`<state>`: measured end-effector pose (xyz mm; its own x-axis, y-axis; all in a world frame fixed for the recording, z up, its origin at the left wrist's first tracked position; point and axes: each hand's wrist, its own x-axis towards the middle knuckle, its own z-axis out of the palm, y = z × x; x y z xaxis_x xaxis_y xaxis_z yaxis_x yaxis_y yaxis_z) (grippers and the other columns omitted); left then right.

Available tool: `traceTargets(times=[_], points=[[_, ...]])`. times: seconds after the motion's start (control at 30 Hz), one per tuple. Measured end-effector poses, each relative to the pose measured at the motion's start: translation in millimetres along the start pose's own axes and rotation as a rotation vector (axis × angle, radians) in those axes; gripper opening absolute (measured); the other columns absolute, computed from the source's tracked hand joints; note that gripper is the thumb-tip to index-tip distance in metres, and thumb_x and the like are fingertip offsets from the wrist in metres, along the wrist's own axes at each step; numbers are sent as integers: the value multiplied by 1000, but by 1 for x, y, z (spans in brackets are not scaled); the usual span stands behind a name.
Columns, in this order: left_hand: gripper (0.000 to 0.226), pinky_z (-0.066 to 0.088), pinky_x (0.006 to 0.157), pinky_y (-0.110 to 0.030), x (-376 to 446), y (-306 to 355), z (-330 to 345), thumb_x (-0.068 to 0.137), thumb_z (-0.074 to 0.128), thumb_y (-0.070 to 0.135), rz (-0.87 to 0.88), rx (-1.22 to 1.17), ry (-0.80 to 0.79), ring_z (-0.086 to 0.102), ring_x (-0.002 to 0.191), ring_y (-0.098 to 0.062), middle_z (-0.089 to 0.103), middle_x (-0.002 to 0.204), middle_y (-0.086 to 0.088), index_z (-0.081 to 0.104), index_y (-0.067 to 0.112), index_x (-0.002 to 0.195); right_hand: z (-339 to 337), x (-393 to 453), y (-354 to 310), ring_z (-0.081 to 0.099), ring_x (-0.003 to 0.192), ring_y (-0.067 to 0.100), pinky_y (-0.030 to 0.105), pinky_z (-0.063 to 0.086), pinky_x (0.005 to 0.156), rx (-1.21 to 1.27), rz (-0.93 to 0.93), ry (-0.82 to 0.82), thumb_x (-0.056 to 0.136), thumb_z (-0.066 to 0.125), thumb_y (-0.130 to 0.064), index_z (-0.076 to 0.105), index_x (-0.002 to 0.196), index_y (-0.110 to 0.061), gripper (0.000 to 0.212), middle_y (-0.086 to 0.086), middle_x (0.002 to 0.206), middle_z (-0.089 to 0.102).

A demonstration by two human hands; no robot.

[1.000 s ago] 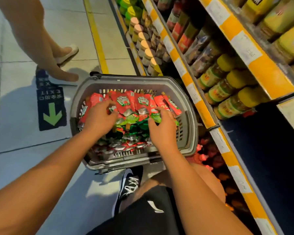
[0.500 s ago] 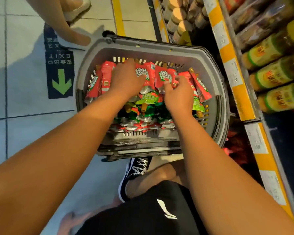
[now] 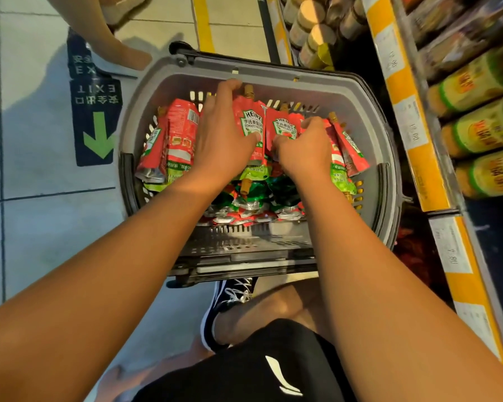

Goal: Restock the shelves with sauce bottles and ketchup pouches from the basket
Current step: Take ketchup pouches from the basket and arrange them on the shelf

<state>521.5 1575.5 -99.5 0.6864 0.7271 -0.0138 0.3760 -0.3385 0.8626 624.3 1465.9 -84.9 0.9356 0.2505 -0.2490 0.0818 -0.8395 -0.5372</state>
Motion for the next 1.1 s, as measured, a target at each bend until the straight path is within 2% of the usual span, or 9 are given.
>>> traceTargets(times=[0.07, 0.17, 0.33, 0.43, 0.5, 0.67, 0.8, 0.93, 1.1], points=[[91, 54, 99, -41, -1, -2, -1, 76, 86, 13, -15, -60, -12, 58, 121, -19, 54, 136, -3, 37, 27, 151, -1, -1, -2, 65, 99, 32, 42, 55, 77, 42, 29, -22, 81, 76, -29, 46, 119, -19, 50, 8, 112, 64], [99, 61, 84, -43, -1, -5, -5, 74, 89, 10, -102, -196, -18, 68, 105, -19, 62, 120, -1, 33, 29, 154, -7, -3, -5, 70, 90, 34, 51, 62, 76, 258, 149, -115, 70, 77, -10, 42, 122, -17, 63, 15, 107, 66], [76, 61, 91, -43, 1, -9, -10, 74, 91, 10, -280, -362, -21, 70, 105, -15, 70, 118, 0, 49, 18, 137, -14, -13, -3, 60, 61, 24, 31, 51, 51, 483, 230, -219, 75, 73, 2, 41, 134, -12, 68, 17, 92, 67], [51, 62, 88, -38, -4, -7, -11, 74, 90, 3, -289, -431, -35, 74, 98, -13, 75, 108, 1, 61, 23, 111, -19, -14, 2, 59, 73, 26, 38, 49, 63, 546, 235, -167, 73, 73, 0, 48, 129, -12, 62, 19, 100, 65], [48, 62, 78, -28, -8, -4, -13, 73, 88, -1, -287, -471, -44, 75, 92, -9, 75, 105, 0, 62, 25, 103, -22, -15, 6, 63, 78, 27, 39, 51, 66, 571, 239, -113, 73, 74, 0, 53, 126, -13, 58, 15, 105, 66], [48, 63, 83, -33, -13, 6, -22, 77, 84, -4, -293, -540, -66, 75, 98, -14, 76, 109, -3, 64, 12, 117, -32, -25, 18, 69, 103, 35, 44, 57, 81, 713, 273, -51, 67, 72, -4, 60, 128, -13, 63, 16, 120, 68], [45, 61, 92, -42, -20, 22, -26, 75, 84, -4, -275, -599, -89, 75, 100, -16, 77, 108, -2, 66, 16, 111, -51, -40, 33, 66, 80, 28, 42, 53, 72, 877, 199, -44, 71, 63, 6, 73, 107, -3, 38, 13, 93, 73], [44, 60, 93, -53, -32, 48, -23, 76, 83, -5, -259, -666, -150, 75, 102, -23, 78, 108, -4, 66, 14, 113, -81, -56, 42, 71, 84, 30, 44, 56, 77, 1020, 159, 33, 68, 67, 5, 71, 103, -1, 36, 19, 100, 76], [46, 60, 90, -57, -50, 94, -25, 80, 82, -3, -205, -726, -229, 75, 104, -26, 77, 112, -7, 64, 12, 120, -115, -84, 55, 72, 80, 19, 32, 56, 69, 1131, 105, 128, 75, 70, 7, 65, 107, -4, 35, 9, 93, 77]])
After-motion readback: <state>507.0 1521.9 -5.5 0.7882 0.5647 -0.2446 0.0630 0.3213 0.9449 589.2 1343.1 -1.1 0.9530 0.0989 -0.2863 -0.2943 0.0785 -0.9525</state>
